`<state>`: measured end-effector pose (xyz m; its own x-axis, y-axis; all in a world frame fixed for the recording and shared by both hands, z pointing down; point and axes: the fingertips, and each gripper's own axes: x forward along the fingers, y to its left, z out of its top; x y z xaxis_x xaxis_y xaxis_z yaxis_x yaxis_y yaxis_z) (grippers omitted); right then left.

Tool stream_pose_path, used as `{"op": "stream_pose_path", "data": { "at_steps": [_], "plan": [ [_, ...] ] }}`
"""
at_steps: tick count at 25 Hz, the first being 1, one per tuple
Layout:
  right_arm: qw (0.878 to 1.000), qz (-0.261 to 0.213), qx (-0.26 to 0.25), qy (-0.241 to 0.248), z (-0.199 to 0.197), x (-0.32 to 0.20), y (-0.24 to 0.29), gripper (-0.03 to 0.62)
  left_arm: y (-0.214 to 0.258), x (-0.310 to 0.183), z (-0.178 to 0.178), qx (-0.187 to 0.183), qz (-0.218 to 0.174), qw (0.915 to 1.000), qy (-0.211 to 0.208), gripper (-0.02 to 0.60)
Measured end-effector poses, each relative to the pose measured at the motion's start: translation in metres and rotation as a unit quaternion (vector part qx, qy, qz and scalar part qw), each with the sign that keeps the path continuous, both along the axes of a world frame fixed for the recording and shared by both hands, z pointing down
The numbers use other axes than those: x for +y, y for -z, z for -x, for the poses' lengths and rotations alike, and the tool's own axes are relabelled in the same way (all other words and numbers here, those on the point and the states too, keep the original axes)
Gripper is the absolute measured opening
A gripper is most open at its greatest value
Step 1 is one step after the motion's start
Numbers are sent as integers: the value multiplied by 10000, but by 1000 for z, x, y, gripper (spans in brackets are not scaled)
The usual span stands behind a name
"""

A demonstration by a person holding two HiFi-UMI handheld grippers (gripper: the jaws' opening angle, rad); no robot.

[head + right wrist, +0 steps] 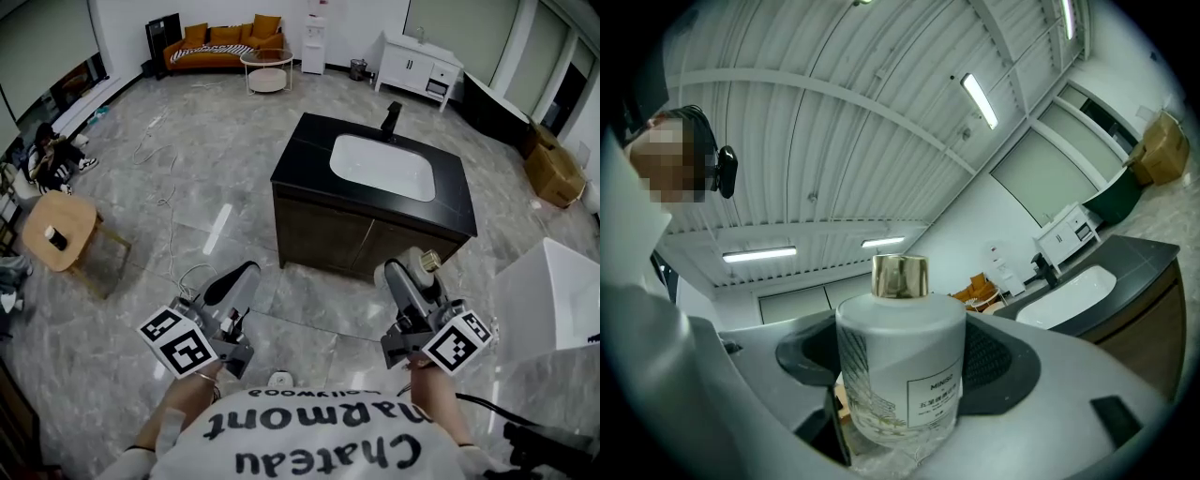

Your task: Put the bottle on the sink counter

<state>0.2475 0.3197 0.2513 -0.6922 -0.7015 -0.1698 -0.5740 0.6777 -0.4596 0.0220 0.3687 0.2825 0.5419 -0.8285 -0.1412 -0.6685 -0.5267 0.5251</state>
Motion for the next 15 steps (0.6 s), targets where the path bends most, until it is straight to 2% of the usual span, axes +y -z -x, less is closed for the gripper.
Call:
{"op": "stream_pose_path", "data": {
  "at_steps": [5, 10, 15],
  "plan": [
    [9999, 120, -16, 60, 51, -31, -9, 342, -11, -26, 38, -264, 83, 9996, -57, 15],
    [9994, 243, 119, 223, 94, -53, -27, 342, -23, -53, 60, -176, 204, 9996, -65, 14],
    [9988, 254, 317, 281, 111, -81, -33, 342, -35, -74, 65, -163, 310, 9994, -84, 14]
  ]
}}
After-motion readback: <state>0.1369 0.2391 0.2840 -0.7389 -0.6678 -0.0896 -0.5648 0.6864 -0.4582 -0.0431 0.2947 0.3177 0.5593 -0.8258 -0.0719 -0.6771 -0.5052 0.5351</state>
